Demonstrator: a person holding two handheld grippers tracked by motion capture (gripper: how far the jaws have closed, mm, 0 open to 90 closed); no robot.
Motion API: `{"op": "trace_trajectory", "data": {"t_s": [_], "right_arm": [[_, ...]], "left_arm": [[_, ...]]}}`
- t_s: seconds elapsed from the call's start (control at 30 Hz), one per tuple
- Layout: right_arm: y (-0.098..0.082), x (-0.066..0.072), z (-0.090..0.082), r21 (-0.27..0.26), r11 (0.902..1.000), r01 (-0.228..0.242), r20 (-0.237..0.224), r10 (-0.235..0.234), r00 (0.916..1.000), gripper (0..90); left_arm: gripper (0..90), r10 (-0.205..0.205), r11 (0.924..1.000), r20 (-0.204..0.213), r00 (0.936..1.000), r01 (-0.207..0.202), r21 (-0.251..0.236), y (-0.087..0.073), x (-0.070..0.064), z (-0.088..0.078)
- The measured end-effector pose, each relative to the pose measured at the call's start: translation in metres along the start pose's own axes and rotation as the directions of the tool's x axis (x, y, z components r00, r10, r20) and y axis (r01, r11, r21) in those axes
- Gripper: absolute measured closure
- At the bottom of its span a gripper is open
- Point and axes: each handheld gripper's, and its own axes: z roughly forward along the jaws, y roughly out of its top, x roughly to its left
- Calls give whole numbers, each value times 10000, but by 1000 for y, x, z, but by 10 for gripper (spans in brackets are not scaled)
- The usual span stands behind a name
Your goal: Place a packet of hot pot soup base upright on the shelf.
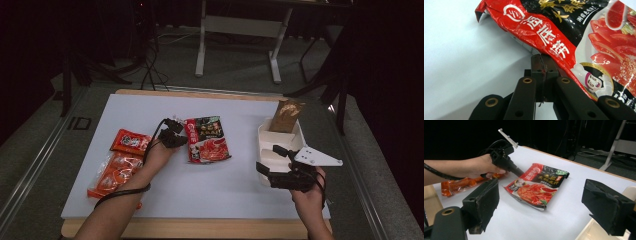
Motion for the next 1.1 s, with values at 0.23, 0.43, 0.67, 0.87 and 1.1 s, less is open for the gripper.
{"op": "trace_trajectory", "data": {"t_s": [0.23, 0.43, 0.67, 0.87, 1.1], "right_arm": [[0, 0, 0, 51, 10000, 7, -10, -7, 10000, 142], [0, 0, 0, 36, 10000, 25, -10, -25, 10000, 142], [0, 0, 0, 33, 9999, 107, 84, -107, 9999, 142], [-1, 2, 2, 98, 9998, 180, 68, -180, 9998, 142], [-3, 3, 5, 214, 9993, 296, -10, -296, 9996, 142]], "left_arm": [[897, 100, 9999, 55, 9999, -100, -57, 5, 1, 6], [897, 94, 10000, -22, 10000, -94, 25, 9, 3, 11], [894, -133, 9990, -44, 9999, 130, -436, 11, 8, -8], [811, -358, 9885, 332, 9988, 403, -1454, 26, 15, -29], [647, -978, 9813, 407, 9944, 1032, -1622, 33, 20, -15]]}}
